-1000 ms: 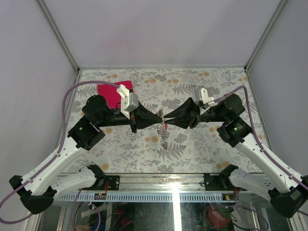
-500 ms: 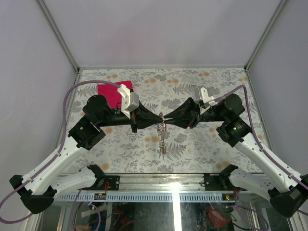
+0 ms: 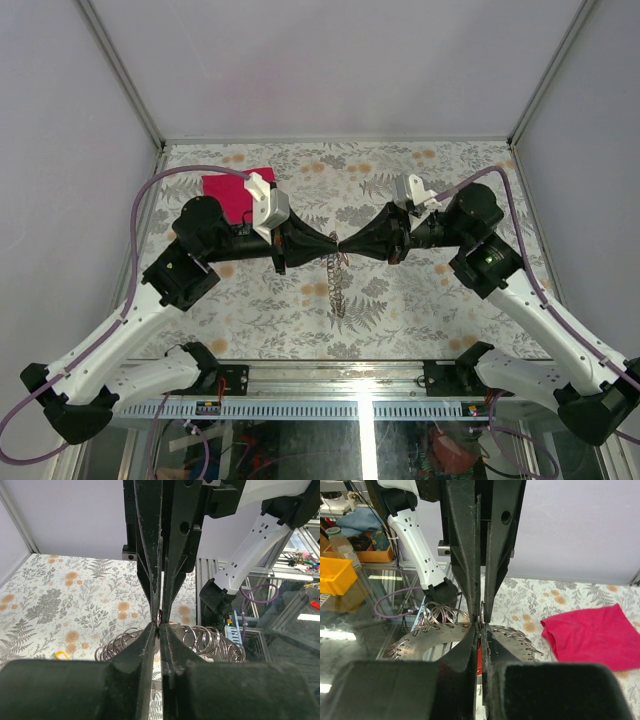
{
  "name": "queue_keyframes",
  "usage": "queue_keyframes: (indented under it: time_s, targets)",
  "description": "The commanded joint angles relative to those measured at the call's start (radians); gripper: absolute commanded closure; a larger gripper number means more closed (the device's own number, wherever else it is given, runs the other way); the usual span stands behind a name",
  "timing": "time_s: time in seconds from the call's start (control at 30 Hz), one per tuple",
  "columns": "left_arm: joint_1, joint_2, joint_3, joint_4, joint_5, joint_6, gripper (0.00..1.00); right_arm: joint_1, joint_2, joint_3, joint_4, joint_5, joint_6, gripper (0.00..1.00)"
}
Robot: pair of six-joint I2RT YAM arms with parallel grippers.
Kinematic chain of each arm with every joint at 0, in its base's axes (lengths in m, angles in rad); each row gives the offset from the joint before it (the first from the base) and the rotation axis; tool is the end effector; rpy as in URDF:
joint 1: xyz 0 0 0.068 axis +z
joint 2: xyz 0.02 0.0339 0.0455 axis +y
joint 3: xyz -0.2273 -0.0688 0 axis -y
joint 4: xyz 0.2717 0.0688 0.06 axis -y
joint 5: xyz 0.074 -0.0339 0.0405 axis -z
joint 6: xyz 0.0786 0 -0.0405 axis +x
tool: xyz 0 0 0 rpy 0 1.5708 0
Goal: Put the keys on the keyring
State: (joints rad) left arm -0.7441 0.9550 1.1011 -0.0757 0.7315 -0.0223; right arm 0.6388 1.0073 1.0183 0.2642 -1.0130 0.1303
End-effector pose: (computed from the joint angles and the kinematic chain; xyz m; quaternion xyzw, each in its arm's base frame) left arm 0.1711 -0.2289 0.4073 0.4696 0.5033 -0.4816 0.5424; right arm 0.1857 0.2210 0.4001 -0.5071 0.4134 0.5329 0.5366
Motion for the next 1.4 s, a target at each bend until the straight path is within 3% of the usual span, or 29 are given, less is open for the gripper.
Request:
queue_keyframes:
  time_s: [0.0,0.23,0.4,0.63,1.03,1.27,1.37]
  targets:
    - [0.003,-0.02,0.035,0.065,-0.032,-0.002,0.86,0.005,0.022,0.142,-0.274,0.039,-0.15,1.0]
    - [0.003,-0.042,0.029,0.001,-0.121,0.022,0.66,0.005,0.047,0.276,-0.648,0.133,-0.346,1.0]
    - [0.003,-0.03,0.031,-0.057,-0.157,0.024,0.6,0.005,0.126,0.392,-0.919,0.211,-0.439,1.0]
    - [0.002,-0.054,-0.045,-0.034,-0.198,-0.013,0.58,0.037,0.198,0.496,-1.146,0.344,-0.481,1.0]
    - [0.004,-0.126,-0.184,0.063,-0.199,-0.031,0.59,0.251,0.428,0.751,-1.434,0.672,-0.444,1.0]
    - [0.003,-0.151,-0.231,0.08,-0.152,-0.001,0.62,0.306,0.531,0.9,-1.589,0.76,-0.386,1.0]
    - [0.002,-0.143,-0.232,0.091,-0.122,0.015,0.63,0.314,0.534,0.912,-1.591,0.728,-0.38,1.0]
